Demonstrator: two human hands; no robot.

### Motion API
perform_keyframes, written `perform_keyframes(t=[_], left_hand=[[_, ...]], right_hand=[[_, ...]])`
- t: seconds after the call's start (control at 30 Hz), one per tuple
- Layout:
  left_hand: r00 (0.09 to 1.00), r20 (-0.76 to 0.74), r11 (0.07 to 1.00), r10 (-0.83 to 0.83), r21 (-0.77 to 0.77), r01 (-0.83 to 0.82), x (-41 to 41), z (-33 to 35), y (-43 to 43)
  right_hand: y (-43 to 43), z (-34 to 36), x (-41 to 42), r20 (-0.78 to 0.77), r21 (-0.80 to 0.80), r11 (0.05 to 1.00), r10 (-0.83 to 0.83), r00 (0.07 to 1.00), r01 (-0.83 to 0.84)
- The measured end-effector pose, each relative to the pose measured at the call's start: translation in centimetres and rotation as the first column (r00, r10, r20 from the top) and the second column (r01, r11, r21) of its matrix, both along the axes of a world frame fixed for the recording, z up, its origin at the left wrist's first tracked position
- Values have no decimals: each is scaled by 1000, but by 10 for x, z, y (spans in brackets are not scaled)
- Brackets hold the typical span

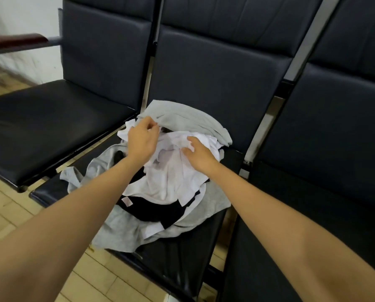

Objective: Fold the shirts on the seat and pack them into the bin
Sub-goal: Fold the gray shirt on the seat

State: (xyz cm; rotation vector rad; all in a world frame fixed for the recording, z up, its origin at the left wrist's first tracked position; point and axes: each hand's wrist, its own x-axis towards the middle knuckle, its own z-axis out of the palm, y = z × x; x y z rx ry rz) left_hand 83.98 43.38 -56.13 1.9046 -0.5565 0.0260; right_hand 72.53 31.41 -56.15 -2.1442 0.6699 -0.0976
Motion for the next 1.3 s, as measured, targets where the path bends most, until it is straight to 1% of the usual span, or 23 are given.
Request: perform_keyframes(t=[0.07, 0.13, 0.17, 0.23, 0.27, 0.3, 0.33, 0.37, 0.43, 0.5, 0.57, 0.67, 0.73, 0.8, 0.87, 0.93, 0.97, 1.03, 1.1, 1.13, 1.2, 1.23, 1.3], left_hand=[[997, 20, 994, -81, -72, 82, -19, 18, -2], [984, 15, 977, -178, -119, 178, -40, 35, -2], [975, -11, 964, -222, -155, 217, -51, 42, -1], [958, -43, 947, -284, -172, 273, -72, 47, 4], [948, -45, 944, -316, -115, 309, -82, 47, 7], [934, -36, 934, -356, -8, 356, -90, 43, 10], [911, -35, 904, -410, 113, 411, -97, 39, 13], [885, -57, 862, -461, 206, 463, -103, 32, 17], [851, -163, 805, -498, 278, 524, -109, 18, 24], [877, -201, 814, -436, 327, 480, -110, 8, 27], [923, -181, 858, -339, 343, 382, -112, 6, 26], [951, -165, 902, -260, 310, 300, -119, 7, 21], [950, -212, 927, -228, 251, 279, -121, 4, 12], [921, -356, 977, -159, 80, 199, -123, 4, 3], [837, -538, 993, -100, -107, 49, -123, 4, -3], [723, -671, 971, -165, -240, -1, -127, 2, -8], [687, -694, 957, -216, -288, 9, -131, 1, -11], [667, -690, 945, -281, -322, 65, -147, -2, -17], [702, -662, 959, -262, -260, 113, -167, -2, -22], [754, -609, 968, -245, -199, 154, -176, -1, -26], [860, -429, 957, -276, -38, 288, -200, 4, -35], [886, -349, 941, -305, 31, 336, -215, 8, -40], [873, -284, 897, -397, 78, 434, -247, 11, -52]], right_hand=[[3, 12, -7, 86, 73, 995, -71, 994, 65], [6, 24, -14, 163, 266, 958, -156, 974, 109], [8, 30, -17, 198, 398, 911, -205, 958, 112], [10, 42, -26, 224, 686, 720, -345, 912, 104], [10, 48, -32, 209, 789, 607, -410, 888, 95], [8, 52, -39, 184, 845, 527, -444, 877, 90], [6, 53, -43, 159, 852, 513, -444, 882, 104], [6, 52, -47, 139, 814, 564, -424, 895, 140], [9, 47, -55, 101, 634, 739, -372, 923, 228], [13, 46, -63, 92, 467, 837, -365, 926, 284], [13, 49, -70, 144, 407, 862, -386, 911, 301], [4, 55, -80, 197, 437, 853, -401, 894, 286], [-1, 60, -90, 181, 426, 856, -398, 899, 293], [-9, 62, -104, 160, 412, 854, -410, 898, 317], [-14, 58, -119, 110, 415, 863, -362, 926, 288], [-17, 48, -135, 15, 398, 888, -257, 966, 230], [-17, 43, -144, -23, 379, 897, -235, 972, 226], [-19, 34, -163, -43, 332, 898, -290, 956, 287], [-26, 29, -181, -15, 292, 880, -386, 922, 373], [-32, 27, -190, 1, 279, 867, -429, 903, 412], [-43, 25, -208, 26, 249, 841, -502, 865, 480], [-47, 26, -219, 40, 235, 830, -528, 848, 506], [-56, 27, -246, 66, 206, 818, -559, 826, 537]])
